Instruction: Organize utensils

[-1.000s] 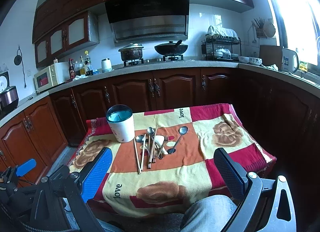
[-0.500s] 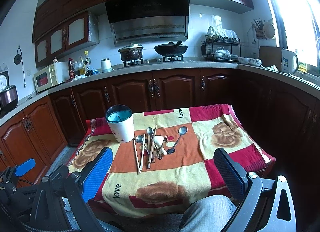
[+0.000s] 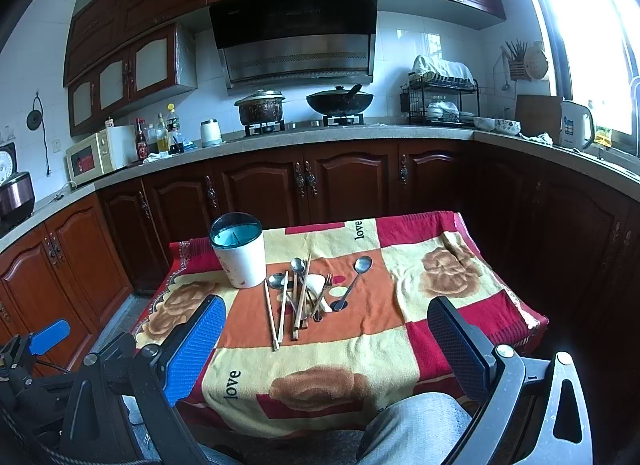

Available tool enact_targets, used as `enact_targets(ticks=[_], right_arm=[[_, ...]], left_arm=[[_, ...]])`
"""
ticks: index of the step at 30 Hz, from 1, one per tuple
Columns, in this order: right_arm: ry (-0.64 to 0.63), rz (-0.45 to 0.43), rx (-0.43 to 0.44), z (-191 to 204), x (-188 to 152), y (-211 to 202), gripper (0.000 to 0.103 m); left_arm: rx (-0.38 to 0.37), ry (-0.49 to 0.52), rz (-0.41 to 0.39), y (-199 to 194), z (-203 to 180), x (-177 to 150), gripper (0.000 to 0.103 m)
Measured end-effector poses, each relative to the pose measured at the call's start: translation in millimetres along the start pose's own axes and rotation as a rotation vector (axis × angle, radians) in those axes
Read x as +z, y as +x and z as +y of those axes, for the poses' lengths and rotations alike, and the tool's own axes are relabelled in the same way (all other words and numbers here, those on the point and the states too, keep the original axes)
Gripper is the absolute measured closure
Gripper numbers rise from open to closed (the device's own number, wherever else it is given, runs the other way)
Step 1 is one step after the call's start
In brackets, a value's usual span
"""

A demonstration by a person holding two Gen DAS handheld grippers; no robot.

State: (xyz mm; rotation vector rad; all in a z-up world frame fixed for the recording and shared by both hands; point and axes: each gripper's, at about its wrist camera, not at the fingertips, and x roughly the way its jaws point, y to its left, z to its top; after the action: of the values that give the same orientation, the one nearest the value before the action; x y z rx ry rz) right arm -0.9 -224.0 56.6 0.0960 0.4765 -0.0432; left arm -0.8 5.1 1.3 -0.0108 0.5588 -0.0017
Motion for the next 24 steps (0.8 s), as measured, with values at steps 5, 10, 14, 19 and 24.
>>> enact_targets(ticks=[5,10,14,19,24], right_arm=[[-0.001,-0.002,0.002,-0.5,1.1,-0.4,0.002],[-0.004,-0.002,0.001,0.2,1.4,-0.8,0.002],[-0.005,-0.003,-0.002,0.3,1.3,-0.9,0.002],[-0.007,-0.006,-0.005,1.5,3.8,-1.0,0.002],[-0.007,-0.006,-0.004,1.2,4.0,-1.0,0.002]], left_arm=[[-0.001,0.0,0.0,0.1,0.1,-0.4,0.0],[-0.003,0.001,-0.002,-0.2,-0.1,-0.7,0.0],[-0.004,0.003,-0.001,-0.8,-0.8,-0.5,0.0],[-0.003,0.0,-0.002,-0.5,-0.7,-0.5,0.0],[-0.005,0.0,-0.002,-0.8,-0.3,-0.3,0.0]])
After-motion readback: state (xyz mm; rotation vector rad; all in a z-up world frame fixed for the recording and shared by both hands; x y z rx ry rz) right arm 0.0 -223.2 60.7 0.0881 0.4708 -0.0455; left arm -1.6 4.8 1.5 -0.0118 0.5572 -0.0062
